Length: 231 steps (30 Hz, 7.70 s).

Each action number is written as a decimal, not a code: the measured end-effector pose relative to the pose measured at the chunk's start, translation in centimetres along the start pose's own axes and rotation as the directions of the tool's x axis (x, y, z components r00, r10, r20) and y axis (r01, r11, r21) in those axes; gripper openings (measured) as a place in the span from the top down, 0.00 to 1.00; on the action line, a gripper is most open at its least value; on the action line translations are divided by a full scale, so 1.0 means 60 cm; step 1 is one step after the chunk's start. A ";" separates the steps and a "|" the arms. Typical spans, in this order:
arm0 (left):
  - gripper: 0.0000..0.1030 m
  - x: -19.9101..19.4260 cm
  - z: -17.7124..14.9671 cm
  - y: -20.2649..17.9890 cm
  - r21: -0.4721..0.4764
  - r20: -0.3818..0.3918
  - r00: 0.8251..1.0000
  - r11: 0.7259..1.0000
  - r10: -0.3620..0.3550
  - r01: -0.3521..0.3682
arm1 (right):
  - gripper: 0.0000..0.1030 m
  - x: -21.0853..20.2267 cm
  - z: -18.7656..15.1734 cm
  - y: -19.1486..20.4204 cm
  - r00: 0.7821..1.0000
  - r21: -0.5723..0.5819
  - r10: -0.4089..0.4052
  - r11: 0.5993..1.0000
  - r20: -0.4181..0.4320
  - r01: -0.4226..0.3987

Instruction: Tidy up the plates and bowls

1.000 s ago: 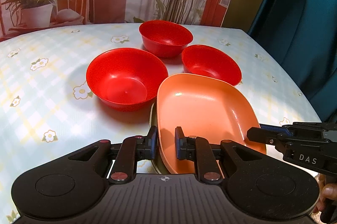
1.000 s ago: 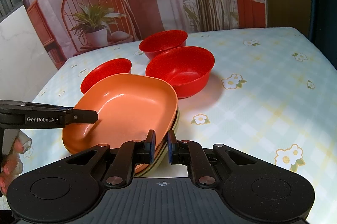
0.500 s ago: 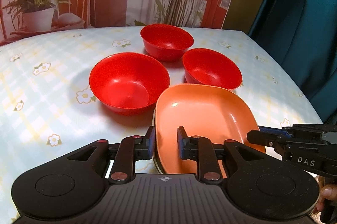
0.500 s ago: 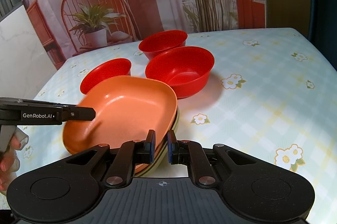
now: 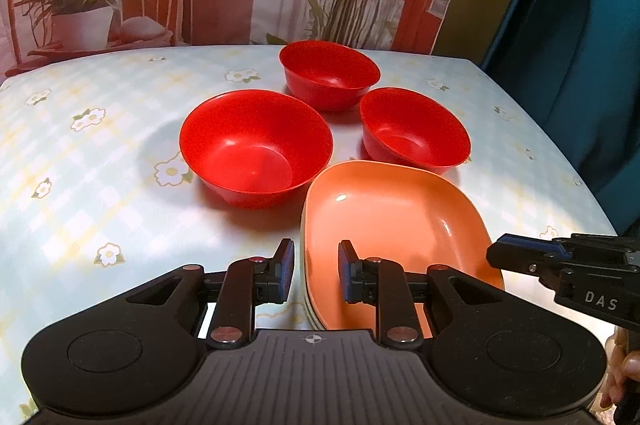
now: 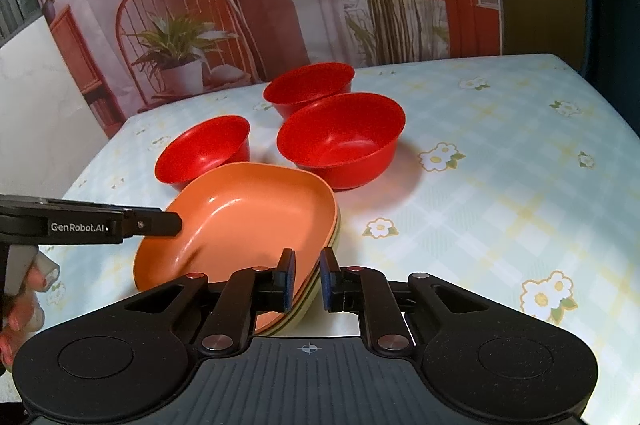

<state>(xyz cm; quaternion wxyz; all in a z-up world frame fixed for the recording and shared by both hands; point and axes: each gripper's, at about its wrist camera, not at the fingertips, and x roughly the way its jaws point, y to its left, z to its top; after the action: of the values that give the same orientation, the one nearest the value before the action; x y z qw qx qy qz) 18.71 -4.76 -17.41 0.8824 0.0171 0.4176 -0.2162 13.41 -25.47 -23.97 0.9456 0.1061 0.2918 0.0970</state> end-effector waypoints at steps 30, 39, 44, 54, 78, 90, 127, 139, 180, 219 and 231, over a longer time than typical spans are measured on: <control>0.49 -0.048 0.073 -0.011 0.028 0.172 0.983 0.997 0.065 -0.071 | 0.61 -0.008 0.133 0.014 0.991 -0.177 0.052 0.984 0.127 -0.029; 0.31 -0.048 0.122 -0.024 0.030 0.222 0.968 0.992 0.115 -0.125 | 0.23 0.002 0.220 -0.007 0.972 -0.202 0.066 0.979 0.225 -0.020; 0.31 -0.029 0.136 -0.032 0.039 0.207 0.973 0.993 0.102 -0.112 | 0.16 0.021 0.238 -0.026 0.976 -0.197 0.052 0.980 0.213 -0.010; 0.31 0.022 0.151 -0.046 0.048 0.172 0.981 0.994 0.093 -0.103 | 0.16 0.057 0.228 -0.079 0.986 -0.149 0.024 0.989 0.167 0.001; 0.43 0.120 0.160 -0.074 0.098 0.023 1.000 0.995 -0.003 0.001 | 0.39 0.125 0.169 -0.125 0.997 -0.081 0.038 0.996 0.071 -0.033; 0.51 0.159 0.157 -0.074 0.066 -0.056 0.998 0.997 -0.038 0.041 | 0.55 0.130 0.141 -0.133 0.998 0.008 0.059 0.998 0.034 -0.059; 0.81 -0.004 0.144 0.008 0.022 0.138 0.988 0.998 -0.061 0.059 | 0.82 0.076 0.181 0.003 0.989 -0.026 0.100 0.995 0.112 -0.097; 0.81 -0.019 0.122 0.073 -0.036 0.163 0.987 0.999 -0.008 0.014 | 0.82 0.126 0.172 0.089 0.992 -0.080 0.112 0.991 0.054 -0.108; 0.81 0.020 0.093 0.107 -0.087 0.092 0.995 0.996 0.036 -0.028 | 0.81 0.186 0.150 0.125 0.995 -0.124 0.095 0.988 -0.027 -0.097; 0.80 0.019 0.092 0.115 -0.102 0.107 0.988 0.989 0.114 -0.103 | 0.72 0.194 0.162 0.137 0.991 -0.203 0.115 0.971 -0.064 -0.126; 0.79 0.021 0.100 0.109 -0.102 0.114 0.987 0.990 0.113 -0.102 | 0.72 0.180 0.172 0.092 0.996 -0.200 0.087 0.975 -0.034 -0.092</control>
<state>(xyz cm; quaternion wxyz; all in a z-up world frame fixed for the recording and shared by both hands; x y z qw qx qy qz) 26.38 -0.58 -15.39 0.9160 -0.0157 0.3723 -0.1485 27.40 -19.04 -19.93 0.9424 0.0216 0.2874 0.1697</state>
